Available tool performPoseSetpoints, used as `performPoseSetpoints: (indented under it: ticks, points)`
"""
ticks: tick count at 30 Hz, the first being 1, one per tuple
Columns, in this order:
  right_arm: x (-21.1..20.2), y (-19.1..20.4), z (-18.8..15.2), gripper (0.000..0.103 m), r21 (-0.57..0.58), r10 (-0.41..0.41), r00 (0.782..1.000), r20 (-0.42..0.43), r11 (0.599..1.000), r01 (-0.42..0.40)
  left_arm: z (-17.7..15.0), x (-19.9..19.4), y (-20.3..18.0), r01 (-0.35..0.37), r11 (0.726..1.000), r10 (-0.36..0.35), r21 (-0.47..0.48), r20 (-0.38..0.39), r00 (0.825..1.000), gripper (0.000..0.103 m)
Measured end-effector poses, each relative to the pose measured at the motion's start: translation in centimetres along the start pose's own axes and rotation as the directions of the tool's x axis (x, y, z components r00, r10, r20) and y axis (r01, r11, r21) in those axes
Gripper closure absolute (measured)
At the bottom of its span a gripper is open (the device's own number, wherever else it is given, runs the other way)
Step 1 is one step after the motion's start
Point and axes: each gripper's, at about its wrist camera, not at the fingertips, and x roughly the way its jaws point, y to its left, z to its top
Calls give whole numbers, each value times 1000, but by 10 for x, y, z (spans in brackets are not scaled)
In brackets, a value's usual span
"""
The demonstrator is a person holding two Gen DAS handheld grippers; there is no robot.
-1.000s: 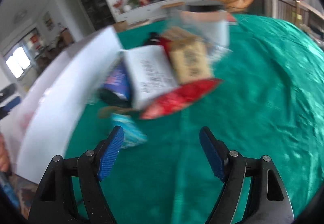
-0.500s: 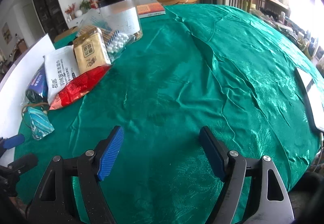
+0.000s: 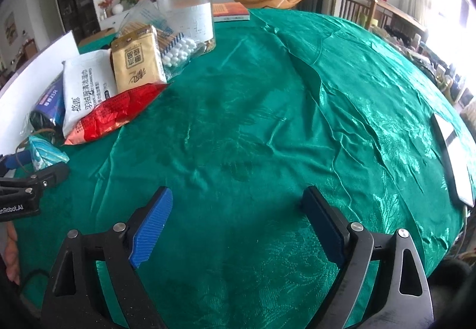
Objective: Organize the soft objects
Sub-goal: 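Reach the right gripper to the beige tissue pack and grasp it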
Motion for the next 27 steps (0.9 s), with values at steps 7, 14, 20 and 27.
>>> performPoseSetpoints:
  ticks: [7, 14, 20, 27]
  points:
    - [0, 1, 0, 11, 5, -6, 1000, 0, 1000, 6, -1, 1, 1, 1, 1000, -1, 1, 2, 1000, 0]
    - [-1, 2, -1, 10, 4, -5, 1000, 6, 1000, 5, 0, 0, 1, -3, 1000, 3, -1, 3, 1000, 0]
    - [-1, 3, -2, 9, 7, -6, 1000, 14, 1000, 6, 0, 0, 1, -3, 1000, 3, -1, 4, 1000, 0]
    - [-2, 3, -3, 9, 6, -8, 1000, 19, 1000, 8, 0, 0, 1, -3, 1000, 3, -1, 4, 1000, 0]
